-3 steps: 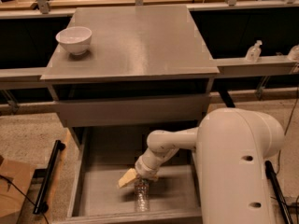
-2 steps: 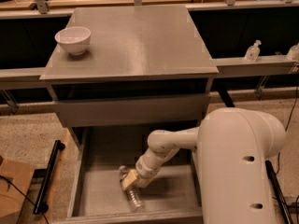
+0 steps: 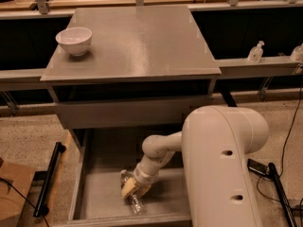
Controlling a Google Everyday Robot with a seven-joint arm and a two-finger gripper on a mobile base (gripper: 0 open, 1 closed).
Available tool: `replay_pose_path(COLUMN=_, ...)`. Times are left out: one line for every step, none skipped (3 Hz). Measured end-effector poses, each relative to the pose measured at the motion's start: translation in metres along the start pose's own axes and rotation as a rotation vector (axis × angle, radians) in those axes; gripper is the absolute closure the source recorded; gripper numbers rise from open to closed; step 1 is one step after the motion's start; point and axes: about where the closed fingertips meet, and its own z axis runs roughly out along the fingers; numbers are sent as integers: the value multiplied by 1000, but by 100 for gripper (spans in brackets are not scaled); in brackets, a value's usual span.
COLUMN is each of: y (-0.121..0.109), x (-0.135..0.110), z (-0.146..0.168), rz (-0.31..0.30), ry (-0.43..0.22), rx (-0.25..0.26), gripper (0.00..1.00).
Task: Pick water bottle from middle drawer and place on counter
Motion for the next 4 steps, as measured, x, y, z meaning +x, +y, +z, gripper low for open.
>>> replay_pose_path(y=0, x=0, z=0, rz=0, ry=0, rx=0, gripper=100)
replay_pose_path(y=-5, x=2, z=-37, rz=-57, ry=-7, rx=-24, gripper=100)
replay_pose_path(y=-21, x=-10, z=-130, rz=-138, ry=-93, rx=-116, gripper=100)
replay_pose_path(y=-35, x=-13, z=-219, rz=-271, ry=-149, rx=-141, gripper=100)
